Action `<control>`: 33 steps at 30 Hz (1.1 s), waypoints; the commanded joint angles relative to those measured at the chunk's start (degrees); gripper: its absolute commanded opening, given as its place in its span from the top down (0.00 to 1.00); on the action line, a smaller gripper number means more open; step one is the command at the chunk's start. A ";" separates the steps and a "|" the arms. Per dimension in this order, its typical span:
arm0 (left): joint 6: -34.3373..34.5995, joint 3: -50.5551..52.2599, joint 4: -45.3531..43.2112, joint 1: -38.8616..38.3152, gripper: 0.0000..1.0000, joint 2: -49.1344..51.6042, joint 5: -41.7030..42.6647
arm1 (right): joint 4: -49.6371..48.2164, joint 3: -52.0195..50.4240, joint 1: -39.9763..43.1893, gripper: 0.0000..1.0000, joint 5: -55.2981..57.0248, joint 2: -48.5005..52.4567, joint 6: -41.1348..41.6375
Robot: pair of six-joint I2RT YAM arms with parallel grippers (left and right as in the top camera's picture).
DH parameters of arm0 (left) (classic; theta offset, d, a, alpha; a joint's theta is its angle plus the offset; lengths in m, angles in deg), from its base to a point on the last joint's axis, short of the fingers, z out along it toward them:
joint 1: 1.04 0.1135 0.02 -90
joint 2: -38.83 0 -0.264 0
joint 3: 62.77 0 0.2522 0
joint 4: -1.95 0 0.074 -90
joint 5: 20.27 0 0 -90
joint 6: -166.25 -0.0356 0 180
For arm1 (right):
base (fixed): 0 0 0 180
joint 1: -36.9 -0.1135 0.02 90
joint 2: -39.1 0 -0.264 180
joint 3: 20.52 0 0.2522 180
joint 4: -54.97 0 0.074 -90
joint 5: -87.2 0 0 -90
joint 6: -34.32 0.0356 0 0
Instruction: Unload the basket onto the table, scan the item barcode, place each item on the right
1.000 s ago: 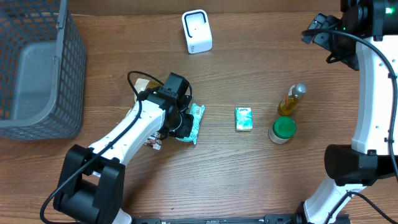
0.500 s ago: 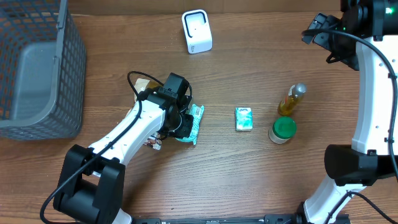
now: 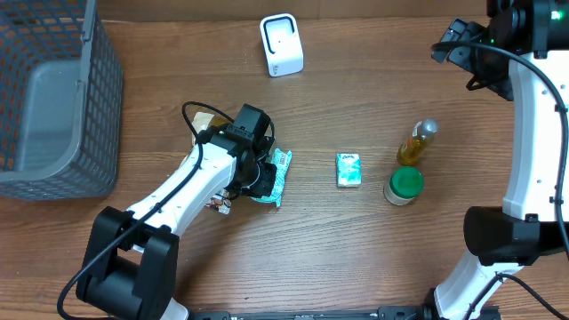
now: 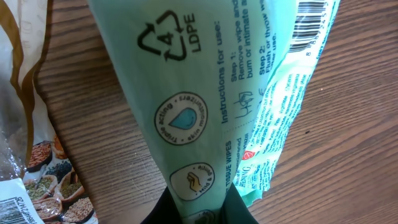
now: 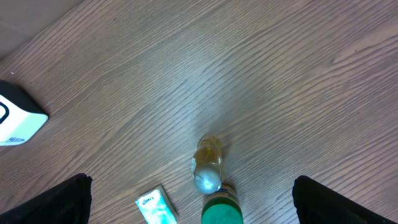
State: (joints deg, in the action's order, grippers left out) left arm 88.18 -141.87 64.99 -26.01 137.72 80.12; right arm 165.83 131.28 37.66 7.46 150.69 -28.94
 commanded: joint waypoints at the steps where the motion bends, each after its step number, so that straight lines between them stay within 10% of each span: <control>1: -1.33 -0.50 -0.33 0.31 0.96 -1.18 0.00 | -0.11 0.72 0.28 0.00 -0.28 -1.01 -0.15; 23: -1.64 -0.90 -0.39 0.33 0.96 -1.20 0.09 | -0.11 0.72 0.28 0.00 -0.28 -1.01 -0.15; 33: -1.66 -21.92 14.97 0.31 0.96 -1.18 -9.62 | -0.11 0.72 0.28 0.00 -0.28 -1.01 -0.15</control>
State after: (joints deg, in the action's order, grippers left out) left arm 87.67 -155.60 77.60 -26.01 137.74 74.90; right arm 165.88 131.28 37.68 7.46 150.69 -28.94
